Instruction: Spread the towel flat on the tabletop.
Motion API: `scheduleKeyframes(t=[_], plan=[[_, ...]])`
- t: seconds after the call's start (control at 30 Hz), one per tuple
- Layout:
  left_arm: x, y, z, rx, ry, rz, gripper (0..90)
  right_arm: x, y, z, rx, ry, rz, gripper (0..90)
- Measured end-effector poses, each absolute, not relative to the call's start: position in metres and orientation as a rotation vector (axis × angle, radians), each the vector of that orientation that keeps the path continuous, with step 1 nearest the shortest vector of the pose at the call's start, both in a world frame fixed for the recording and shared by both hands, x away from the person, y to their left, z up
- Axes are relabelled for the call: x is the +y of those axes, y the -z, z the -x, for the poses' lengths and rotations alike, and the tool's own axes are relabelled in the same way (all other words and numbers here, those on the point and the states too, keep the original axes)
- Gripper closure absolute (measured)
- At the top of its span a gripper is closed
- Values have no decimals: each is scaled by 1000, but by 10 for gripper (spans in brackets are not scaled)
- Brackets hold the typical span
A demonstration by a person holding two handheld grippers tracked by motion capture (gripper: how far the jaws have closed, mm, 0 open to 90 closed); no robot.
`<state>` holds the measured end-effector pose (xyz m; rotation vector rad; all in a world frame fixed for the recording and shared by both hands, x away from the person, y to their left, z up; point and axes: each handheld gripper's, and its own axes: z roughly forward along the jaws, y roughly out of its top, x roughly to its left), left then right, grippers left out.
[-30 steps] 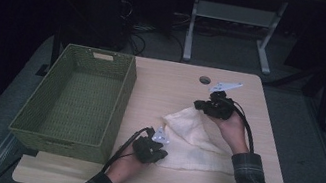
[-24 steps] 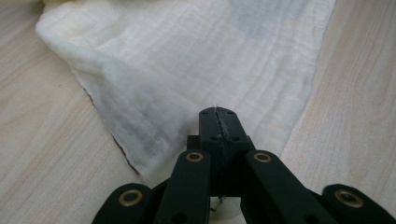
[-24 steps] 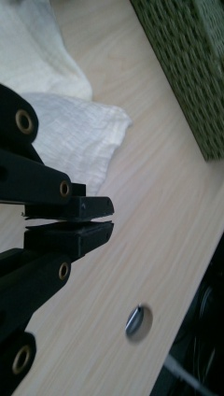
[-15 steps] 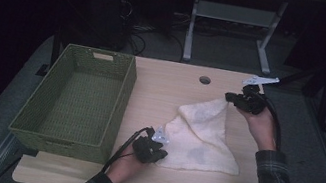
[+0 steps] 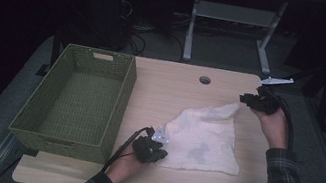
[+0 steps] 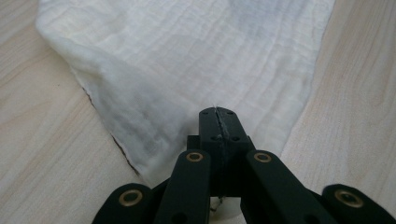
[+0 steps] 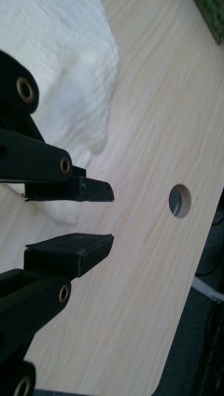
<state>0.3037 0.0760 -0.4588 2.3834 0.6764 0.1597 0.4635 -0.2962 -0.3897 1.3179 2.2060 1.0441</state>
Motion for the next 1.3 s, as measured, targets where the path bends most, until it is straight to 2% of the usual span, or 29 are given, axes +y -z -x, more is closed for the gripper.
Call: scheduleKeyframes(t=[0.13,0.27,0.4,0.43,0.63,0.8,1.1,1.3], plan=[[77,459,-305,695,-132,-2368,895,-293,395,-449,2236,-1055,-1287,725],[77,459,-307,699,-108,-2359,877,-286,401,-426,2276,-1082,-1249,783],[76,455,-310,703,-130,-2335,802,-281,404,-414,2301,-1084,-1227,817],[77,451,-314,717,-148,-2317,780,-278,406,-406,2314,-1094,-1210,885],[81,439,-332,767,-175,-2273,603,-270,417,-382,2361,-1093,-1195,898],[82,434,-344,786,-186,-2256,508,-269,424,-368,2358,-1099,-1177,898],[77,428,-395,861,-246,-2220,454,-266,455,-346,2394,-1044,-1200,897],[68,436,-423,884,-213,-2195,453,-265,467,-343,2415,-1006,-1196,897]])
